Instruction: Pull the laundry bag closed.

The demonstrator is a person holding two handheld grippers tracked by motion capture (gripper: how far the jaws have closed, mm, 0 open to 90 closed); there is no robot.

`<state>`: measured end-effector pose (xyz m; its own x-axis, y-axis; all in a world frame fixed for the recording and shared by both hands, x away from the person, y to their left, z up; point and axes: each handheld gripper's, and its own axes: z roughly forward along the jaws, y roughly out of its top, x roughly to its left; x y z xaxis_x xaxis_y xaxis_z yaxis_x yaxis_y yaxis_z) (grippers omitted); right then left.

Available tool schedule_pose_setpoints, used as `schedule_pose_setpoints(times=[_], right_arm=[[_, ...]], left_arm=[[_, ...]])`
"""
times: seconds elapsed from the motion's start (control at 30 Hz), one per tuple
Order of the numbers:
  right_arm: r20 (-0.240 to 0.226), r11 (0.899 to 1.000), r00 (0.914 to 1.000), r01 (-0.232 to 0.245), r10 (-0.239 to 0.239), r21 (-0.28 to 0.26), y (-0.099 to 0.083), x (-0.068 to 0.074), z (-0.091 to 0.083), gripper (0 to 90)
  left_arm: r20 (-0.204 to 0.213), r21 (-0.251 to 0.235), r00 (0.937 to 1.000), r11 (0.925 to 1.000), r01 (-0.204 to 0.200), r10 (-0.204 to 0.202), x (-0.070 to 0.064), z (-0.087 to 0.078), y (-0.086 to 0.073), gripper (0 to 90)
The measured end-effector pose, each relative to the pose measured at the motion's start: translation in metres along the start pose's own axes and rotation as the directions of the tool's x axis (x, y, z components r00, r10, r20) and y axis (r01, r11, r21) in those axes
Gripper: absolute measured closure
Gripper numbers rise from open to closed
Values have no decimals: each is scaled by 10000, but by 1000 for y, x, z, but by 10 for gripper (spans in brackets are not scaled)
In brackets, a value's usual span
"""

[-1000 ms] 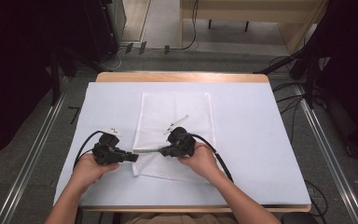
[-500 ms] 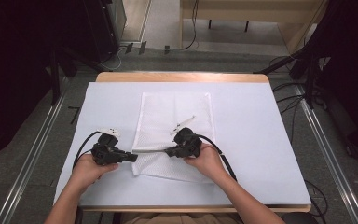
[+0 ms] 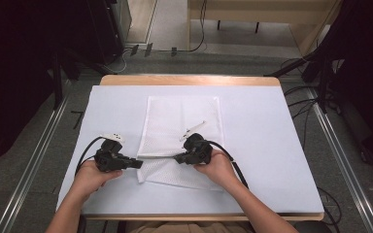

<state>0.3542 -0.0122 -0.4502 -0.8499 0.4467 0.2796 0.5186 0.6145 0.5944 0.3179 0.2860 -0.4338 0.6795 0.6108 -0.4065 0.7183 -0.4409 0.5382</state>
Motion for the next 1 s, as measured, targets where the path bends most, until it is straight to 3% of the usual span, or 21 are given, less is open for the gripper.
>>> schedule_pose_setpoints(times=[0.6,1.0], right_arm=[[114,9999,9999,-93,92,58,-10,-7,-12,881],[360,9987,9981,-506,503,95,-23,-19,-25,882]], left_arm=[[36,28,9999,10000,94,-94,2,-1,-1,879],[43,-4,9996,9997,262,-262,3,-2,-2,880]])
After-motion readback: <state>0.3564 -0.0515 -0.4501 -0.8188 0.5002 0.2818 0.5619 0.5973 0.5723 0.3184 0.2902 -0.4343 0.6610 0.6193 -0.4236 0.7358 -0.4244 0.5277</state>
